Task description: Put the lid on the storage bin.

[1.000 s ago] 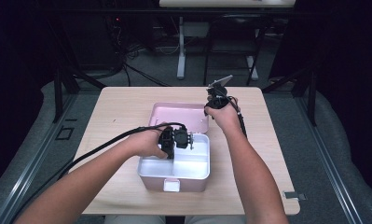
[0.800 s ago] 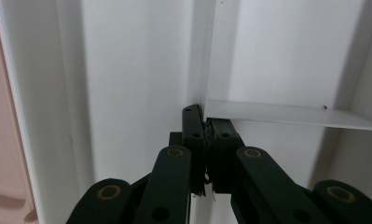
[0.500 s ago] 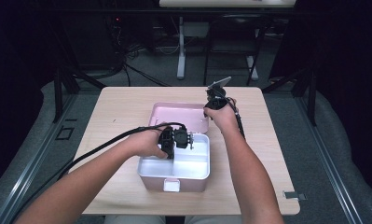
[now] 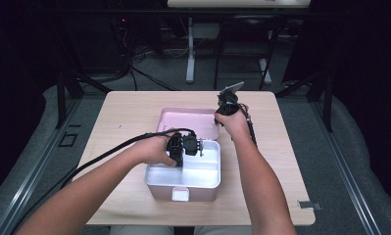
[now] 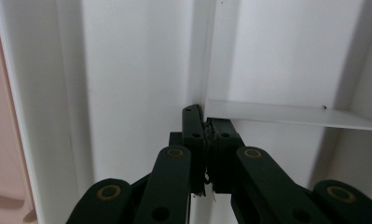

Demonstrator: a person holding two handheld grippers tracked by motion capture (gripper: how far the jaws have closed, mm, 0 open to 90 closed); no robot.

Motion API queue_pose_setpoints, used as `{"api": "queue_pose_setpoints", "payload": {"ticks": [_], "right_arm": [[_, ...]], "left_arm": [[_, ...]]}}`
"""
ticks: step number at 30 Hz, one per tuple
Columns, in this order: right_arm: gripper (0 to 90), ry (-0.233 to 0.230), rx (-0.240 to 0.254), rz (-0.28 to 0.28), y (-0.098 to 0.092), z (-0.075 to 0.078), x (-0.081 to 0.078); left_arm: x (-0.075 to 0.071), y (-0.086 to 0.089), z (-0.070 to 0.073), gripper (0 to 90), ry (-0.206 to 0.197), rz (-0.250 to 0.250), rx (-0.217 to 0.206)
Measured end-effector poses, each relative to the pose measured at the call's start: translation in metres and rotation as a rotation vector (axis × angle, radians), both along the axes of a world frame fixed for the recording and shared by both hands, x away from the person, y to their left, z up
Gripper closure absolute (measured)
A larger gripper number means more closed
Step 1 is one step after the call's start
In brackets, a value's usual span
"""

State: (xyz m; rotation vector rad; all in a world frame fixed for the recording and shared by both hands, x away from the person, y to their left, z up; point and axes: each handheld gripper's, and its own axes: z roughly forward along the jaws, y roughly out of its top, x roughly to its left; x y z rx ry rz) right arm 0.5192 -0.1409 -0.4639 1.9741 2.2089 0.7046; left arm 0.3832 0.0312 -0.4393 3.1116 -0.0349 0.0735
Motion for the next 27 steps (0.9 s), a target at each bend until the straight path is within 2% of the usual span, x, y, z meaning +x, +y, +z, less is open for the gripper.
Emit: {"api": "queue_pose_setpoints", "payload": {"ticks": [4,14,21,27], "right_arm": [[80.5,0.011,-0.001,0.004,0.001,-0.001,0.000],[82.2,0.033,0.009,-0.023,0.002,0.000,0.000],[83.1,0.014,0.005,-0.018,0.002,0.005,-0.002],[83.5,-0.017,0.034,-0.009,-0.002,0.013,-0.006]], "left_arm": [[0.000,0.000,0.000,87.3,0.002,0.001,0.000],[0.000,0.000,0.000,87.3,-0.004,-0.001,0.002],[0.000,0.000,0.000,87.3,0.001,0.000,-0.002],[0.000,0.000,0.000,87.2,0.001,0.001,-0.002]]}}
